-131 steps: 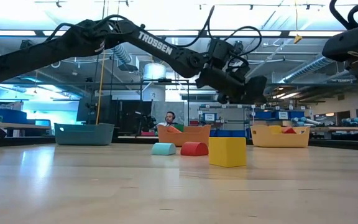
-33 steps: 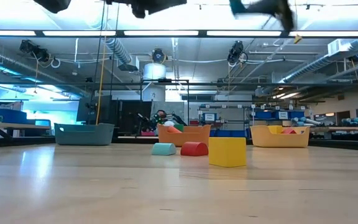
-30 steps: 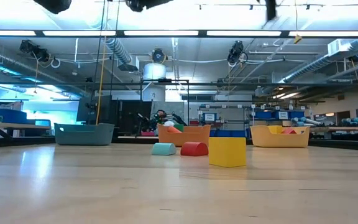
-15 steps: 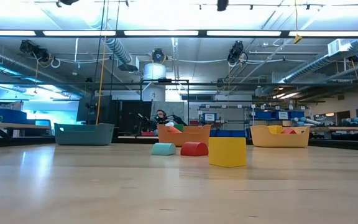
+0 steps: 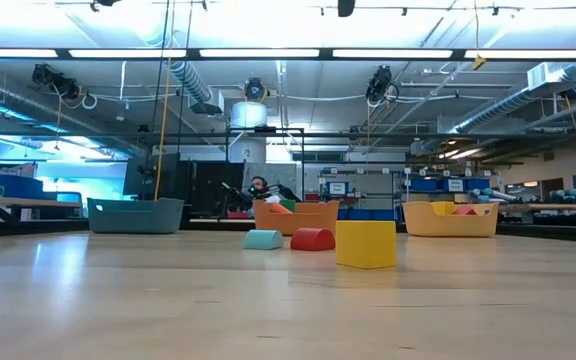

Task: Sort blocks by size
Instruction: Put the blue half-circle block into the blue bin

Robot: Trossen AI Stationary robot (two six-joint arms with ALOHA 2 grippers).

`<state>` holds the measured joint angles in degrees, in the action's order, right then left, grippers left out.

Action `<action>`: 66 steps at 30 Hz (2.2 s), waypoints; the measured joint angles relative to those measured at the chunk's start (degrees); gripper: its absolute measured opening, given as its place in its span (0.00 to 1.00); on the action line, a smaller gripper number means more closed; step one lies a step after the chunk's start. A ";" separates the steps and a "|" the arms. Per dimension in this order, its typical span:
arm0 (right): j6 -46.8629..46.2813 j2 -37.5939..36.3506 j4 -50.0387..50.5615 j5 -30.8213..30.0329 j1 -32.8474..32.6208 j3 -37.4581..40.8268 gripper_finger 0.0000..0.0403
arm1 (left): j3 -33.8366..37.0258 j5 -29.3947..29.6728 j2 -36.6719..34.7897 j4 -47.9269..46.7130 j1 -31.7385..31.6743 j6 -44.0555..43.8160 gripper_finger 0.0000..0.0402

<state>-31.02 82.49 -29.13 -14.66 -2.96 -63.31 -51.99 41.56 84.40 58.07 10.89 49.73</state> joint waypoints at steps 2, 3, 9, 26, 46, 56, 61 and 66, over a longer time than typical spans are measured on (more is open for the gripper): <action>1.08 -1.00 0.42 0.14 0.48 0.00 0.36 | -0.04 0.50 -0.04 1.03 -0.32 1.00 0.64; 1.41 -1.46 0.60 0.16 0.75 0.02 0.36 | -0.04 0.57 -0.02 1.59 -0.34 1.93 0.64; 0.73 -2.73 2.25 2.80 2.52 0.02 0.36 | -0.02 -3.24 -0.04 3.66 -0.39 2.62 0.64; -0.76 -1.94 3.15 7.28 2.77 0.09 0.36 | -0.02 -7.36 -0.08 3.82 -1.94 2.16 0.56; -1.80 -2.13 5.76 7.19 4.28 0.09 0.47 | 0.03 0.38 -0.08 3.41 -1.67 -6.43 0.24; -0.97 -5.55 14.22 7.50 7.34 0.09 0.57 | 0.03 33.08 -0.07 1.43 -1.87 -11.86 0.24; -1.34 -5.90 16.57 7.49 7.43 0.09 0.59 | 0.86 48.44 -0.07 0.45 -4.30 -6.33 0.25; -1.36 -5.79 18.31 7.48 7.43 0.09 0.59 | 3.81 48.66 -0.06 0.49 -7.10 -5.06 0.24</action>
<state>-32.38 76.71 -10.81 -7.18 4.47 -63.22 -48.19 90.21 84.33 58.55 3.79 44.66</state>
